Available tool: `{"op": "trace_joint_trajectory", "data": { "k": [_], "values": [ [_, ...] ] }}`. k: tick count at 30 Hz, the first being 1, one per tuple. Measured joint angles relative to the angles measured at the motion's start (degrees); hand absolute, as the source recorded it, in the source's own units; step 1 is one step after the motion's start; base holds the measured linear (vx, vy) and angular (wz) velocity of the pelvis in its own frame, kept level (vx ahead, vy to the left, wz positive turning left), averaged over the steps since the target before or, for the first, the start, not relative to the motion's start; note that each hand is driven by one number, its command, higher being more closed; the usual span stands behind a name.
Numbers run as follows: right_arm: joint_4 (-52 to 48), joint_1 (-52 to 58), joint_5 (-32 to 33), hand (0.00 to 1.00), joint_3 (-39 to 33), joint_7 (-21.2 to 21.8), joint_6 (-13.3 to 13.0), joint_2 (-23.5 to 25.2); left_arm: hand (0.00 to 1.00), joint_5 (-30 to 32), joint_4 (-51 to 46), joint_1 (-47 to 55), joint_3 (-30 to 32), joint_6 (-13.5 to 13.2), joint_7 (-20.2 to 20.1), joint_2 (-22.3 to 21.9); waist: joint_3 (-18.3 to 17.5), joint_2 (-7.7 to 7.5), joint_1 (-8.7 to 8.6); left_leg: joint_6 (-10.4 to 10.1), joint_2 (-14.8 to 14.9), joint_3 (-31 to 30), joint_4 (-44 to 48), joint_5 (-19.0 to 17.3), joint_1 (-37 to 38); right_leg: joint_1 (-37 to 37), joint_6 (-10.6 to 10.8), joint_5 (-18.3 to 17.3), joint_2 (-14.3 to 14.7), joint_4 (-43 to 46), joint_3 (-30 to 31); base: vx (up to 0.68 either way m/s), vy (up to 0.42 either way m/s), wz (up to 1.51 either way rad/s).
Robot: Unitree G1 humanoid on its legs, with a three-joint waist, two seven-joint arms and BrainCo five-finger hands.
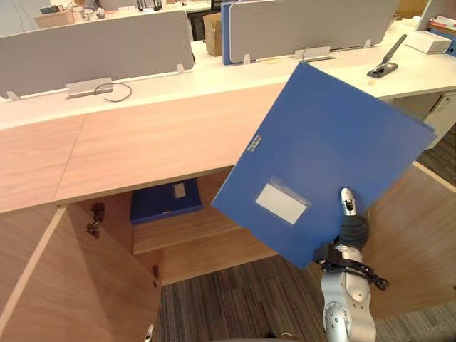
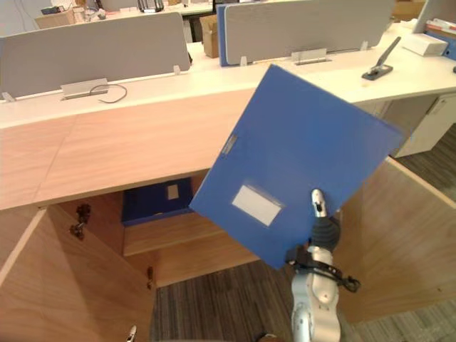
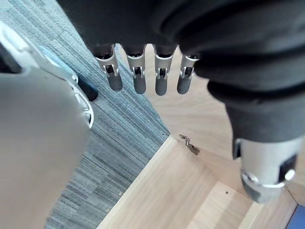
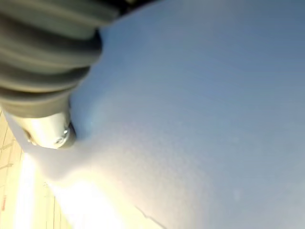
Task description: Walk over to the cabinet, pick up the folder, carry it to the office cabinet, place the folder inside the office cabinet, then close the office cabinet door
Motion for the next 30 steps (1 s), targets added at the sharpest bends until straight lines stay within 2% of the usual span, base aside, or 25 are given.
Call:
{"op": "trace_joint_trajectory", "data": {
  "k": [5, 8, 9, 13, 17, 19, 22, 24, 25, 27, 28, 29, 30],
  "values": [
    [-0.12, -0.18, 0.19, 1.00, -0.63, -0.10, -0.03, -1.92, 0.00, -0.25, 1.96, 0.11, 1.50, -1.30, 1.46, 0.40, 0.21, -0.87, -0.46, -1.25, -0.13, -2.26, -1.49, -0.06, 0.58, -0.90, 0.41, -4.56, -0.96, 4.48, -0.75, -0.01, -0.078, 0.15],
    [-0.08, -0.23, 0.36, 1.00, -1.06, 0.08, -0.05, -2.52, 0.00, -3.39, 2.57, 0.45, 1.38, -1.49, 3.05, 0.89, -0.64, -0.85, -0.72, -1.76, 0.94, -4.06, -1.71, 0.07, -1.73, -1.67, 0.17, -4.65, 0.05, 3.10, -2.39, 0.03, -0.075, 0.25],
    [0.18, -0.28, 0.33, 1.00, -1.84, 0.09, -0.05, -2.85, 0.00, -4.08, 2.61, 0.49, 0.52, -1.50, 3.63, 1.07, -1.37, -0.51, -0.89, -2.73, 1.35, -5.21, -1.85, 0.94, -3.37, -2.14, -0.82, -4.02, 0.60, 2.31, -3.38, 0.10, -0.069, 0.29],
    [2.08, -1.86, -0.27, 1.00, -2.01, 0.08, -0.05, -4.26, 0.00, -2.43, 2.51, 0.84, -1.75, -1.64, 3.84, 1.65, -1.47, -0.44, -1.16, -3.02, 2.24, -6.15, -3.05, 1.39, -3.76, -2.23, -1.20, -3.79, 1.77, 1.20, -3.65, 0.13, -0.056, 0.07],
    [2.27, -2.49, -6.13, 1.00, 0.35, 0.22, -0.07, -4.26, 0.00, -1.36, 1.88, 0.75, -2.89, -2.41, 4.22, 2.38, -1.93, -0.81, -2.21, -2.63, 2.57, -7.22, -1.03, 1.67, -5.20, -1.86, -1.21, -3.66, 2.13, -0.41, -3.53, 0.11, -0.009, 0.00],
    [2.29, -2.47, -7.67, 1.00, 3.05, 1.28, -0.45, -4.32, 0.00, -1.41, -0.08, 0.53, -2.00, -2.88, 4.64, 2.71, -2.10, -1.67, -2.35, -2.10, 3.02, -8.94, 3.52, 1.81, -6.95, -0.19, -1.54, -3.10, 2.92, -3.10, -3.63, 0.11, -0.052, -0.02],
    [2.38, -2.47, -8.50, 1.00, 5.51, 1.79, -0.80, -4.31, 0.00, -1.91, -2.11, -0.04, -1.22, -3.54, 5.28, 2.98, -1.80, -2.31, -2.18, 1.31, 4.09, -9.31, 10.36, 1.41, -8.81, 3.36, -1.78, -2.80, 4.24, -6.36, -4.72, 0.10, -0.095, 0.09],
    [2.37, -2.44, -8.79, 1.00, 6.83, 2.21, -1.15, -4.49, 0.00, -2.12, -2.79, -0.68, -1.27, -3.91, 5.84, 2.21, -1.33, -2.62, -1.68, 3.48, 4.71, -9.35, 18.15, 2.40, -10.68, 7.35, -2.21, -2.68, 5.04, -9.10, -5.14, 0.10, -0.128, 0.08],
    [2.36, -2.44, -8.79, 1.00, 7.11, 2.21, -1.18, -4.47, 0.00, -2.11, -2.82, -0.72, -1.32, -3.93, 5.91, 1.80, -0.97, -2.92, -1.25, 3.77, 4.67, -9.51, 20.18, 2.08, -11.15, 8.30, -2.51, -2.65, 4.94, -9.73, -5.15, 0.09, -0.083, -0.02],
    [2.15, -2.68, -8.76, 1.00, 7.18, 2.01, -1.58, -4.53, 0.00, -1.88, -3.46, -0.86, -1.97, -3.92, 5.84, 0.42, 0.06, -1.89, -0.47, 3.92, 1.99, -11.76, 29.85, -4.29, -16.20, 10.62, -2.74, -2.79, 4.94, -11.51, -5.30, 0.07, 0.015, -0.04],
    [2.14, -2.82, -8.76, 1.00, 7.18, 1.94, -1.57, -4.53, 0.00, -1.75, -3.55, -0.82, -2.07, -3.88, 5.77, 0.39, 0.38, -1.65, -0.40, 4.13, 0.89, -11.80, 30.83, -5.60, -17.41, 11.12, -2.74, -2.79, 4.91, -11.82, -5.31, 0.06, 0.078, -0.05],
    [2.12, -3.19, -8.77, 1.00, 7.26, 1.85, -1.57, -4.49, 0.00, -1.56, -3.61, -0.66, -2.84, -3.82, 5.54, 0.37, 1.15, -1.27, -0.13, 4.58, -1.29, -11.47, 31.22, -7.67, -19.24, 12.33, -2.71, -2.78, 4.84, -12.26, -5.30, 0.07, 0.108, -0.08],
    [2.06, -3.40, -8.76, 1.00, 7.37, 1.79, -1.57, -4.39, 0.00, -1.02, -3.62, -0.35, -3.54, -3.60, 5.31, 0.35, 1.13, -1.11, 0.35, 4.59, -3.52, -10.86, 28.81, -8.17, -20.82, 12.85, -2.64, -2.75, 4.80, -12.37, -5.20, 0.08, 0.123, -0.14]
  ]
}}
